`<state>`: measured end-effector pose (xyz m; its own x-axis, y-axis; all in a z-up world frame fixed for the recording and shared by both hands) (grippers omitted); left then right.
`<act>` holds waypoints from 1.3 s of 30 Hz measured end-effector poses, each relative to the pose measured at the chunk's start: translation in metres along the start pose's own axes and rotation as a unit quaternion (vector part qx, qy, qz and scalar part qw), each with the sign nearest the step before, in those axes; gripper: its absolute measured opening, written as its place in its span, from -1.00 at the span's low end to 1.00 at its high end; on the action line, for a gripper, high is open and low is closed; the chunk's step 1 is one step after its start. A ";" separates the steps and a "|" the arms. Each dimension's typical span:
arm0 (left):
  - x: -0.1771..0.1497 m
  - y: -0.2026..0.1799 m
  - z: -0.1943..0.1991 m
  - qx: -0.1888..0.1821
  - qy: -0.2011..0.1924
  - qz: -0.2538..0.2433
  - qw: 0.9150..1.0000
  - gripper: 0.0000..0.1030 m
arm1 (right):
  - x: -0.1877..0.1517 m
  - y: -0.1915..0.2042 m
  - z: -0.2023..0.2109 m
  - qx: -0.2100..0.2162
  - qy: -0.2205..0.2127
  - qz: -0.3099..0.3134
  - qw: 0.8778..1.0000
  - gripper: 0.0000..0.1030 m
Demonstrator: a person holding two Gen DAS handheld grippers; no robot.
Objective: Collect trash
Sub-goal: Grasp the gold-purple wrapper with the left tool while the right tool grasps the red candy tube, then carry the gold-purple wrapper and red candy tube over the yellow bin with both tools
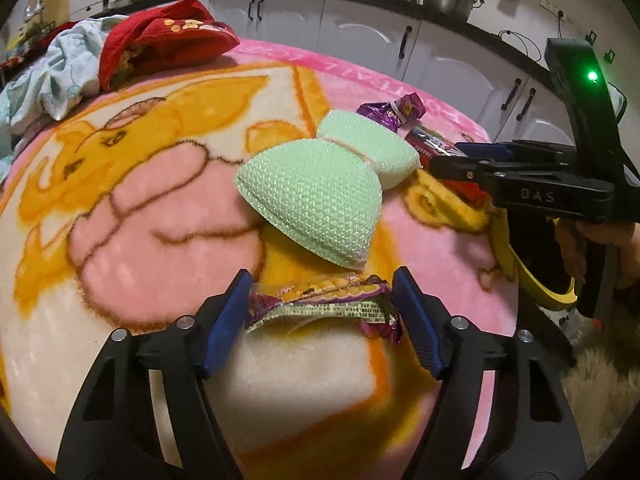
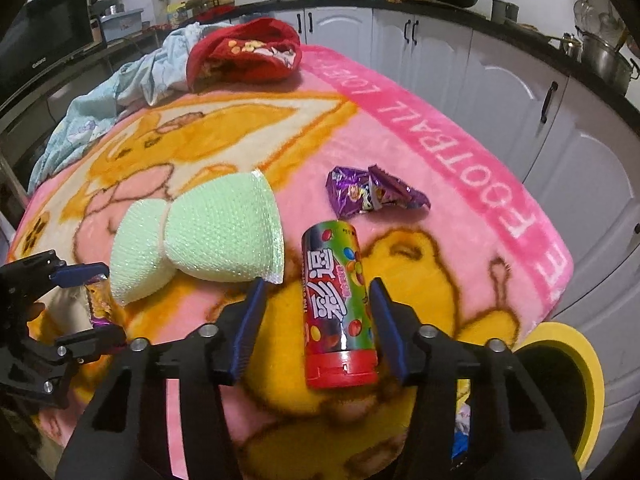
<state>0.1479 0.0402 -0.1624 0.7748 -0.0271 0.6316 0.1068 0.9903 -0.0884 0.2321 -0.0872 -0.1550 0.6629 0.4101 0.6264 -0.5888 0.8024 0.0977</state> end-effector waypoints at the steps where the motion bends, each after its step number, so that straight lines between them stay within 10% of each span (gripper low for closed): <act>1: 0.000 0.000 -0.001 0.001 0.002 -0.001 1.000 0.10 | 0.000 -0.001 0.000 0.000 0.000 -0.001 1.000 -0.11; 12: -0.004 -0.002 0.002 -0.018 0.010 0.004 1.000 -0.49 | -0.007 -0.003 -0.003 0.000 0.006 0.005 1.000 -0.34; 39: 0.035 -0.051 0.052 -0.057 -0.052 -0.017 0.997 -0.62 | -0.003 -0.014 0.070 0.009 -0.066 -0.006 0.998 -0.36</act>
<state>0.1372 -0.0040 -0.0957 0.7012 -0.0398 0.7118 0.2068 0.9669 -0.1496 0.2064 -0.1300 -0.1041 0.6043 0.3390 0.7211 -0.5901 0.7985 0.1191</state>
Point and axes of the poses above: each gripper's, at about its wrist camera, not at the fingertips, and z roughly against the way its jaws point, y to its left, x to its top, the point moved 7 cm from there along -z, roughly the way its jaws point, and after that the axes turned 4 degrees about x, right-handed, at the moved point
